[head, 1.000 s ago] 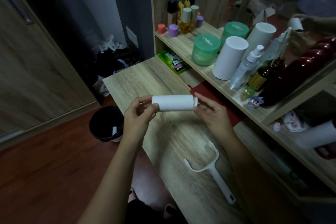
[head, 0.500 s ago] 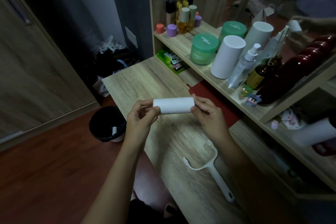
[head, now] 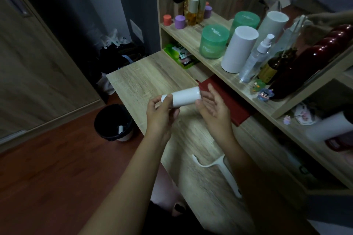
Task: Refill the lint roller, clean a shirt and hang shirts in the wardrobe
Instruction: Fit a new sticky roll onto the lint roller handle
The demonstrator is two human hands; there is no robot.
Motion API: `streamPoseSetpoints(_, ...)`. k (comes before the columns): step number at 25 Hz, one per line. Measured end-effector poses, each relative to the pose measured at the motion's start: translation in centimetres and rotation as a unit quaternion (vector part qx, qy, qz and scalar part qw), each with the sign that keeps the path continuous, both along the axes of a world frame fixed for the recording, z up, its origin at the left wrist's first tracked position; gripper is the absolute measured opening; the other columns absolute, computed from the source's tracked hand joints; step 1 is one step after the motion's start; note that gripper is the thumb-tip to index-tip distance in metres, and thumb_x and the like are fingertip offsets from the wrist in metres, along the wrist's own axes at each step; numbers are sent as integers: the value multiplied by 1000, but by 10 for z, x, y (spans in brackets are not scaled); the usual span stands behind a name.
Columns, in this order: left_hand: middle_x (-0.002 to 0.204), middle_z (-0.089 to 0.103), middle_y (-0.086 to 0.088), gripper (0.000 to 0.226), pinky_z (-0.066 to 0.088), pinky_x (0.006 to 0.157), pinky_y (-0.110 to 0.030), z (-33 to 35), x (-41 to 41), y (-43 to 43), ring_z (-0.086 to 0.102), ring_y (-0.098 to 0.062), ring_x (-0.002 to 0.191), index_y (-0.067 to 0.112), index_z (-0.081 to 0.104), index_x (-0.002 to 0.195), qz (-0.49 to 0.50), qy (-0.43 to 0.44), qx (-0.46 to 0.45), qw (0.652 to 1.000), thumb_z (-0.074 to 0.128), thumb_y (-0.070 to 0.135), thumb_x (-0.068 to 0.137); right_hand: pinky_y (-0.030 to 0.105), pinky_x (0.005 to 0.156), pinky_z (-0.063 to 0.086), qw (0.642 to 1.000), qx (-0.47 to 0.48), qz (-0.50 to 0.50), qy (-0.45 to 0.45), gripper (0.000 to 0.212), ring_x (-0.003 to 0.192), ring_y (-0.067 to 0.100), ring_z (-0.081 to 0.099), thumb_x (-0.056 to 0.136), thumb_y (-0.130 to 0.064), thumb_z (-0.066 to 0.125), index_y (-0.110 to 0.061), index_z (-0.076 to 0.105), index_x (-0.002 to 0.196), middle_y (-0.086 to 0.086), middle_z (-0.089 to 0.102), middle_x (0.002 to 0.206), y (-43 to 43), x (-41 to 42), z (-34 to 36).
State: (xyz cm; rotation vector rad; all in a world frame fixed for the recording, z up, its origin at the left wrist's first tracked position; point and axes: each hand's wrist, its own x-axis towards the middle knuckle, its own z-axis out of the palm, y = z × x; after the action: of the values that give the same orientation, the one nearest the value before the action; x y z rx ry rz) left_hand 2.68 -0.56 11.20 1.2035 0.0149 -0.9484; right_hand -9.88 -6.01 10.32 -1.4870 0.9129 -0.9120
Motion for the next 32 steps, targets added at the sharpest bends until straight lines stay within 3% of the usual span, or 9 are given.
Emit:
streamPoseSetpoints(3, 109, 53, -12, 24, 58, 71, -29, -13, -2, -7, 66, -22, 85, 10, 49, 109, 0, 106, 11, 994, 61, 16, 89, 28, 97, 44, 998, -32, -39, 46, 56, 119, 10, 51, 87, -21, 60, -25, 36, 138, -5, 53, 126, -6, -10, -11)
streamPoseSetpoints(5, 116, 53, -16, 26, 60, 69, -28, -22, -5, -6, 64, -25, 93, 8, 51, 110, -14, 130, 30, 991, 62, 17, 88, 31, 93, 45, 979, -58, -89, 172, 49, 113, 13, 52, 86, -27, 59, -22, 42, 131, -2, 53, 123, -5, -25, -29)
streamPoseSetpoints(8, 115, 54, -17, 19, 59, 61, -25, -29, -12, -2, 65, -26, 95, 9, 54, 102, -29, 146, 43, 988, 62, 19, 88, 39, 85, 43, 891, -80, -143, 424, 46, 105, 28, 52, 85, -42, 53, -8, 49, 115, 14, 54, 114, 18, -51, -76)
streamPoseSetpoints(11, 113, 55, -16, 26, 59, 63, -26, -36, -15, 1, 63, -28, 105, 9, 53, 108, -35, 155, 47, 986, 63, 21, 87, 40, 83, 43, 831, -60, -168, 527, 57, 104, 29, 51, 84, -51, 48, -6, 47, 118, 17, 54, 115, 48, -68, -116)
streamPoseSetpoints(13, 110, 56, -15, 29, 60, 67, -27, -38, -17, 2, 63, -28, 108, 7, 53, 110, -37, 159, 44, 986, 64, 20, 87, 40, 82, 45, 836, -18, -190, 514, 57, 102, 31, 53, 84, -51, 49, -6, 46, 119, 17, 55, 115, 56, -71, -124)
streamPoseSetpoints(18, 105, 58, -14, 30, 59, 65, -26, -41, -15, 5, 64, -27, 99, 7, 53, 111, -40, 159, 39, 986, 65, 19, 86, 35, 66, 48, 831, 46, -171, 527, 48, 71, 28, 59, 93, -48, 33, -6, 45, 114, 14, 63, 85, 55, -65, -124)
streamPoseSetpoints(25, 103, 52, -14, 11, 57, 72, -27, -25, 20, 7, 58, -29, 102, 8, 54, 89, -37, 158, 32, 986, 60, 14, 82, 33, 61, 38, 916, -57, -27, 395, 32, 67, 24, 55, 97, -34, 26, -13, 49, 92, 5, 57, 70, 7, -38, -40)
streamPoseSetpoints(28, 99, 55, -11, 9, 54, 74, -27, -16, 35, 2, 56, -24, 101, 10, 56, 93, -74, 96, 25, 992, 56, 14, 84, 31, 52, 29, 907, -161, 36, 388, 31, 54, 14, 48, 98, -37, 25, -19, 44, 80, -4, 52, 59, -13, -28, 1)
streamPoseSetpoints(32, 113, 54, -14, 15, 52, 84, -34, -10, 47, -5, 55, -25, 105, 16, 54, 103, -147, 3, 36, 988, 50, 17, 89, 33, 60, 35, 883, -234, 81, 399, 34, 64, 24, 52, 98, -40, 25, -18, 50, 95, -2, 58, 66, -37, -8, 25)
